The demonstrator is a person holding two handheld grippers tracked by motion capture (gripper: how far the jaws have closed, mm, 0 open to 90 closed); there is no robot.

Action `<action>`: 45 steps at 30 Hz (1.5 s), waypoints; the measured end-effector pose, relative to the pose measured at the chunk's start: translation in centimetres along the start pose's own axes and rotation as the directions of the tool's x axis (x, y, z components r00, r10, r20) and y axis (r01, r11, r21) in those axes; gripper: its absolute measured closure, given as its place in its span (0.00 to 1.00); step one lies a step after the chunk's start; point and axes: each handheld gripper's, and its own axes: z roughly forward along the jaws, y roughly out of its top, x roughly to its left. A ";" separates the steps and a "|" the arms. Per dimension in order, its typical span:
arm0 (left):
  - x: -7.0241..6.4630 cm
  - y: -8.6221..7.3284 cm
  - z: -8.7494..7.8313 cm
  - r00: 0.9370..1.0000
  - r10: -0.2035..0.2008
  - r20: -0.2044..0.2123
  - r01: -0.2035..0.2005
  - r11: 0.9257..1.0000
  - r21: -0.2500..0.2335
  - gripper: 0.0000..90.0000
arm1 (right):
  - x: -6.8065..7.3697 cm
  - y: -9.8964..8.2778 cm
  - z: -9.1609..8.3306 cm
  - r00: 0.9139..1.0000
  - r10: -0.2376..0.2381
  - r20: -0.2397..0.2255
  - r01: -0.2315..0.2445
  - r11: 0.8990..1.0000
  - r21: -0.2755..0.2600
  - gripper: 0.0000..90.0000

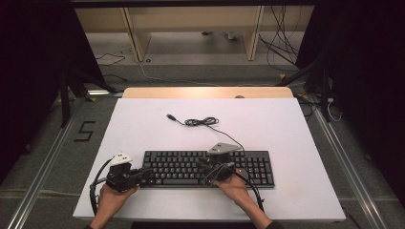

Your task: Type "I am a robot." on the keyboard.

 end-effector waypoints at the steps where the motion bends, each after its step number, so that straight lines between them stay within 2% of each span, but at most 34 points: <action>1: 0.0 0.0 0.0 1.000 0.001 0.000 -0.001 1.000 0.001 0.95 | 0.0 0.1 0.2 1.000 0.001 -0.001 -0.001 1.000 0.002 0.90; 6: 0.2 0.0 0.1 1.000 0.000 -0.010 0.001 1.000 0.019 0.99 | 0.2 0.2 1.1 1.000 -0.004 0.003 0.004 1.000 0.017 1.00; 21: 0.5 -0.2 0.4 1.000 0.004 -0.022 -0.002 0.998 0.060 0.99 | 0.2 0.3 2.7 0.999 -0.002 0.033 0.000 0.998 0.061 1.00; 45: 0.6 -0.3 0.9 1.000 -0.002 -0.022 0.004 0.996 0.094 0.99 | 0.2 0.0 3.6 0.999 -0.004 0.033 0.001 0.996 0.092 1.00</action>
